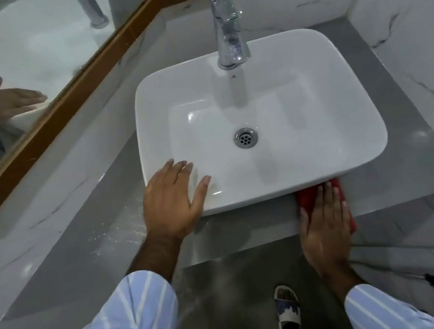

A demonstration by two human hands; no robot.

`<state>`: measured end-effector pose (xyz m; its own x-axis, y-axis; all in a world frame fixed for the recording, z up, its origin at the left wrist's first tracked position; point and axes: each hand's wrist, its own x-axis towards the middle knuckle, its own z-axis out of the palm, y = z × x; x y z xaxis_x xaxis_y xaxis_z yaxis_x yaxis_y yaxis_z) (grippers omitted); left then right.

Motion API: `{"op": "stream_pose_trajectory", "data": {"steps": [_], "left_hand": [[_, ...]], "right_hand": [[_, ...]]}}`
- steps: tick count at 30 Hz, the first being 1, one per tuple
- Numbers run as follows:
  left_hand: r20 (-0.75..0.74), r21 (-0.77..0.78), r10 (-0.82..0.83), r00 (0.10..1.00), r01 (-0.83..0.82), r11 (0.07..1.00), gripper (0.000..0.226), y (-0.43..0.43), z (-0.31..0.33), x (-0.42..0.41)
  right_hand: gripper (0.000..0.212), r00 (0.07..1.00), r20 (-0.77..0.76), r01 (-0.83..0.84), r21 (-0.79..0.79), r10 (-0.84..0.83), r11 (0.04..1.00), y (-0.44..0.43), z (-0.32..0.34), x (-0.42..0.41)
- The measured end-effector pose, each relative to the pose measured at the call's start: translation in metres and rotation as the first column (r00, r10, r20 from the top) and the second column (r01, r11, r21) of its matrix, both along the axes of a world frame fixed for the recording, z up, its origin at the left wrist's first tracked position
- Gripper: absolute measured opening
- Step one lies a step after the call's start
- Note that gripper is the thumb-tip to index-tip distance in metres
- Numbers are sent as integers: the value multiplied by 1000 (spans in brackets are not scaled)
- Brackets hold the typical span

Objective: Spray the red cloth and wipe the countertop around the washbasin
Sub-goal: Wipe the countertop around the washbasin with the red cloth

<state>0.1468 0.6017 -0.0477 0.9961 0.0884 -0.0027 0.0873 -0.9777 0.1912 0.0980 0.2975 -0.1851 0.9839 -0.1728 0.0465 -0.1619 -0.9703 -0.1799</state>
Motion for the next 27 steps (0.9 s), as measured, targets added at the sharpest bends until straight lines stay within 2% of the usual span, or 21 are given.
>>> {"op": "stream_pose_trajectory", "data": {"steps": [2,4,7,9,11,15,18,20,22,24,27], "left_hand": [[16,-5,-2,1000,2,1000,91,0,-3,2],[46,-13,-17,999,18,1000,78,4,-8,2],[107,-4,-52,993,53,999,66,9,-13,0],[114,-16,-67,991,69,997,65,9,-15,1],[132,-23,-100,986,104,994,64,15,-16,-1],[188,9,-264,946,267,964,60,33,-21,-8],[187,39,-276,943,274,961,61,43,-22,-12],[191,31,-271,943,270,962,59,42,-21,-16],[187,9,-270,945,273,962,60,42,-18,-20],[142,-11,-274,951,279,960,61,44,-13,-24],[81,-88,-227,971,234,968,66,63,-3,-46]], "right_hand": [[67,999,-19,40,-9,-40,999,39,-1,-3],[67,993,28,-111,4,111,994,89,-7,-16],[69,914,1,-405,46,406,913,142,-14,-44],[69,875,-5,-482,88,485,872,140,-12,-42],[67,882,-3,-471,66,472,880,121,-11,-37],[71,956,-57,-287,24,288,958,81,-10,-26],[68,975,-95,-197,32,199,980,112,-4,-26],[65,970,-73,-229,49,233,972,148,-1,-33],[63,920,-89,-378,63,382,924,182,-1,-41],[65,823,-148,-549,45,549,835,196,-2,-45],[67,751,-203,-637,28,628,770,191,5,-38]]}}
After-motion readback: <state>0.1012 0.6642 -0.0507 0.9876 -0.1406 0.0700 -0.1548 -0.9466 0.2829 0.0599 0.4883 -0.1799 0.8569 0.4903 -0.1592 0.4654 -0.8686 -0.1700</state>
